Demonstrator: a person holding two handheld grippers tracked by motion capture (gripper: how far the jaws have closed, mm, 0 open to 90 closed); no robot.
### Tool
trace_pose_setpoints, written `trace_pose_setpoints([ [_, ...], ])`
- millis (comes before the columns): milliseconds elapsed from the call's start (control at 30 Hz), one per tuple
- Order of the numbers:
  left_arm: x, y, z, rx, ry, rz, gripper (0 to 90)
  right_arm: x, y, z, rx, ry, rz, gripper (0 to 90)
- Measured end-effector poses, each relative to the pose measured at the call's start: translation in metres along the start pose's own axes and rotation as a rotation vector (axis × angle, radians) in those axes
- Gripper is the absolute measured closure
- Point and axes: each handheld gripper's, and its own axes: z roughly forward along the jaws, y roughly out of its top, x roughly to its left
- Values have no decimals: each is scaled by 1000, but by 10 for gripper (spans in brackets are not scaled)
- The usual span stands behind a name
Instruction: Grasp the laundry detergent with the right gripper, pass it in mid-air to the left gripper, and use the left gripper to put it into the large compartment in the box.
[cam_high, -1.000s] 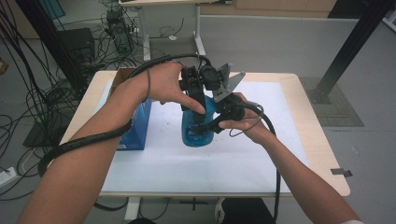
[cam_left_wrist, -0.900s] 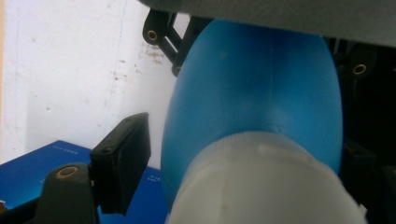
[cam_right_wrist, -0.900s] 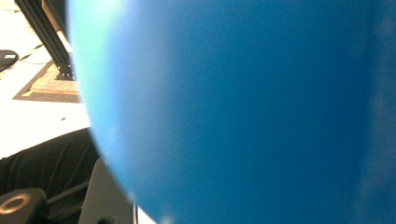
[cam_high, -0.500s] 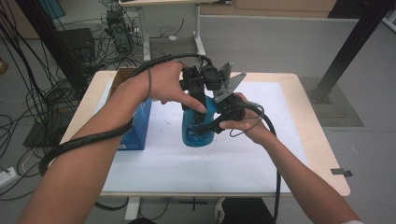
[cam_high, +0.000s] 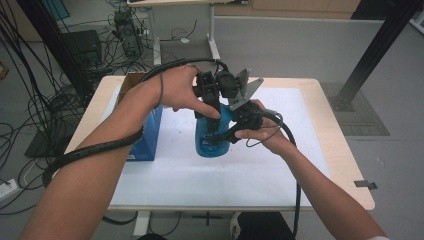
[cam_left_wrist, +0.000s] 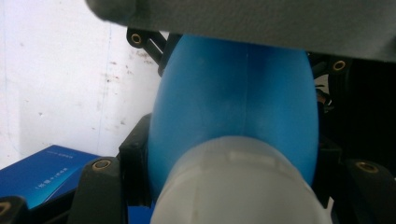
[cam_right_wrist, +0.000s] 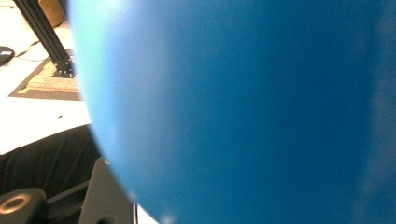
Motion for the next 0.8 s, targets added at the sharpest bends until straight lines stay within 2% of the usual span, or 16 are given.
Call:
trace_pose_setpoints([
  [367, 0, -1, 1, 14, -2, 7, 375, 0, 0, 2, 2, 1, -5, 433],
  [433, 0, -1, 1, 11, 3, 7, 375, 1, 0, 2, -1, 7, 9, 433],
  [467, 0, 0, 1, 11, 4, 7, 374, 0, 0, 2, 3, -1, -4, 433],
  [633, -1, 0, 1, 17, 4, 5, 375, 0, -1, 2, 2, -1, -3, 433],
  [667, 1, 1, 0, 32, 7, 22, 374, 0, -1, 2, 2, -2, -4, 433],
  [700, 0, 0, 2, 21, 4, 5, 375, 0, -1, 2, 0, -1, -4, 433],
  [800, -1, 1, 2, 22, 4, 4, 374, 0, -2, 3, -3, -1, -2, 433],
])
